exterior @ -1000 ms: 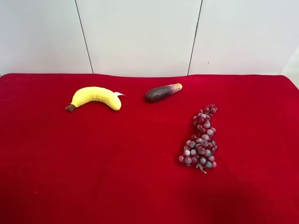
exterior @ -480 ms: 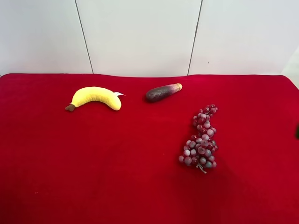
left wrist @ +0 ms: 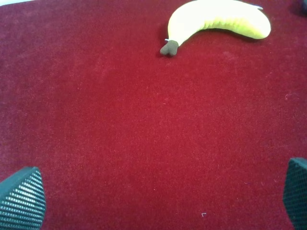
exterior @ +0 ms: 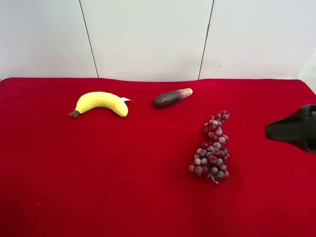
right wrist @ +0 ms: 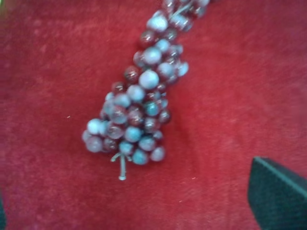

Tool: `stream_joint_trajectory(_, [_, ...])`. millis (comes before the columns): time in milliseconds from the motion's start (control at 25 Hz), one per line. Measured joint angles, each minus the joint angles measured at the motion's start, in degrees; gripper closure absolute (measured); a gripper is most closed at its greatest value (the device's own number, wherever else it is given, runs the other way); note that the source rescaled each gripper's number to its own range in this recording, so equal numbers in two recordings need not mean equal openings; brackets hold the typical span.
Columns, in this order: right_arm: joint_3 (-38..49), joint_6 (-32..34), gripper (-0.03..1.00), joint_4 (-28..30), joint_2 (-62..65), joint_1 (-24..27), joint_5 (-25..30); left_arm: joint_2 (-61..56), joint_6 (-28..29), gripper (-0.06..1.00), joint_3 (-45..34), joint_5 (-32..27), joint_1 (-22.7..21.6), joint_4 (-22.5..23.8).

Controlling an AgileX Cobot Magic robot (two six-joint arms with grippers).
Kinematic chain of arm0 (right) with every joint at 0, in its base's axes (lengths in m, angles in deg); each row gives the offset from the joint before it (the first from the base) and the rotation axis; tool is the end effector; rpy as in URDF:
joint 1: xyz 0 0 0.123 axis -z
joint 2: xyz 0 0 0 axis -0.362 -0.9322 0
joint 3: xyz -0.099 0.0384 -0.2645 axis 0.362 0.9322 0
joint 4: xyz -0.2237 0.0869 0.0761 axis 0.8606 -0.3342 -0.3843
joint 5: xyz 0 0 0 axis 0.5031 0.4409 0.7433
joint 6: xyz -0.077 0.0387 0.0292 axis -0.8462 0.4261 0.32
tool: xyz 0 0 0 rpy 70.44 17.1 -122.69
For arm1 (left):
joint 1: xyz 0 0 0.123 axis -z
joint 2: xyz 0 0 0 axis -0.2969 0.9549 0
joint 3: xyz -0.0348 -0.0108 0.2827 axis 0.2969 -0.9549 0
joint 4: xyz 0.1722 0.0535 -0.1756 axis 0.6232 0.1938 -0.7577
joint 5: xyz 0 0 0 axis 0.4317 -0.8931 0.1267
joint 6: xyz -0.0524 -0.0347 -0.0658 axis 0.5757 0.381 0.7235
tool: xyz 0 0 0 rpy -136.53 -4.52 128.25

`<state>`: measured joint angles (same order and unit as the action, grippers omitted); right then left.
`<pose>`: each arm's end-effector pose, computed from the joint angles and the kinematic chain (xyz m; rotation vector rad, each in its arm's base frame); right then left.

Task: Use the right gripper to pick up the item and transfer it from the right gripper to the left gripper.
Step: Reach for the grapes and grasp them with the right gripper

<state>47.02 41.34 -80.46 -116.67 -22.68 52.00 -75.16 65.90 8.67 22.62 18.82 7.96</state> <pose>0.1192 0.0324 0.2664 -0.0873 2.4039 0.4436 -0.0072 -0.0043 0.2805 0.1536 2.0205 -0.0077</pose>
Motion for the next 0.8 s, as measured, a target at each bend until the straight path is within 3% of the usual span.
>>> stream_joint_trajectory(400, [-0.02, -1.94, -0.03, -2.10, -18.12, -0.63, -5.64, 0.00, 0.00, -0.05, 0.00, 0.00, 0.00, 0.00])
stream_joint_trajectory(800, [-0.06, -0.52, -0.03, -2.87, -32.12, -14.50, -15.19, 0.00, 0.00, -0.05, 0.00, 0.00, 0.00, 0.00])
